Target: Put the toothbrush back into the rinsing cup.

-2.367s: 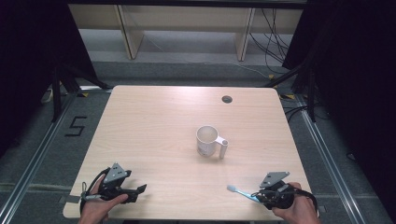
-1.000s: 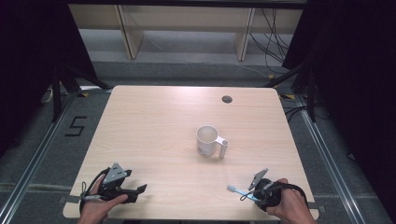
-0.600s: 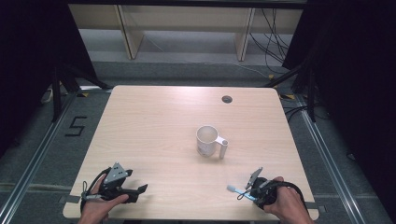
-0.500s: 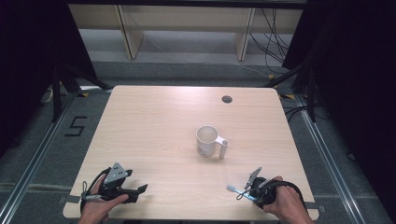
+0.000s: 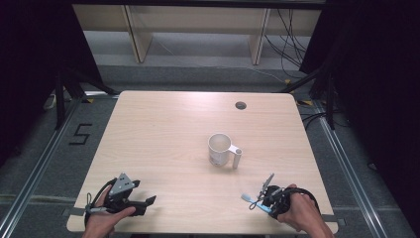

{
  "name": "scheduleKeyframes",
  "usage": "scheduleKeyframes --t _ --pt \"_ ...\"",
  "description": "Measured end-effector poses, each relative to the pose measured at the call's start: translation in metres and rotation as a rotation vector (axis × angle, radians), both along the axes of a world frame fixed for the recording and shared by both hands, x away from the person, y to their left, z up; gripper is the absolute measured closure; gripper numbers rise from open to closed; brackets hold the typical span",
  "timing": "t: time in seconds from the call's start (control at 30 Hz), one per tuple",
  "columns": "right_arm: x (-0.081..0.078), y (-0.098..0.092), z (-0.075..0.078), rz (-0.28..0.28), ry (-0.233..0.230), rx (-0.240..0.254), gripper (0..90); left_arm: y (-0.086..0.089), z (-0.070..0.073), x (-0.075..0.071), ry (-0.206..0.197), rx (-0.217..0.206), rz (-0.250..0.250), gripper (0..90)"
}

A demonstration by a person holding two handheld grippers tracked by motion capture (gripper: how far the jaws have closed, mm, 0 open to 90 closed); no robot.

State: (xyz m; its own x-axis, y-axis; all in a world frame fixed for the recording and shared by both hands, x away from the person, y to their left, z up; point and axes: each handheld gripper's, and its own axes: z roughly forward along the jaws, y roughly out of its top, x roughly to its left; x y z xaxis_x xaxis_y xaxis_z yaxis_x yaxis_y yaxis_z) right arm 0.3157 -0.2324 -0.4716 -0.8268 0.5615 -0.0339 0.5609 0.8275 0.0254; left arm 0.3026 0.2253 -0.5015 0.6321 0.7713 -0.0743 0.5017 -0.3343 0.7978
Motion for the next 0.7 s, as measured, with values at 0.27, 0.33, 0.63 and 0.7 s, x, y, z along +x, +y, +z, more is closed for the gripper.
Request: scheduleKeyframes --t 0.27,0.33,0.63,0.7 --pt "-0.004 -0.009 0.010 0.017 -0.087 0.080 79.1 0.002 0.000 0.001 0.003 0.004 -0.001 17.8" --pt "-0.005 -0.012 0.020 0.017 -0.133 0.107 79.1 0.001 0.000 0.001 0.001 -0.012 0.008 17.8" --pt "-0.004 -0.013 0.052 -0.016 -0.254 0.285 79.1 0.001 0.001 0.001 0.000 -0.013 0.006 17.8" --pt "-0.001 -0.013 0.054 -0.012 -0.282 0.310 79.1 0.001 0.001 0.001 0.000 -0.011 0.006 17.8"
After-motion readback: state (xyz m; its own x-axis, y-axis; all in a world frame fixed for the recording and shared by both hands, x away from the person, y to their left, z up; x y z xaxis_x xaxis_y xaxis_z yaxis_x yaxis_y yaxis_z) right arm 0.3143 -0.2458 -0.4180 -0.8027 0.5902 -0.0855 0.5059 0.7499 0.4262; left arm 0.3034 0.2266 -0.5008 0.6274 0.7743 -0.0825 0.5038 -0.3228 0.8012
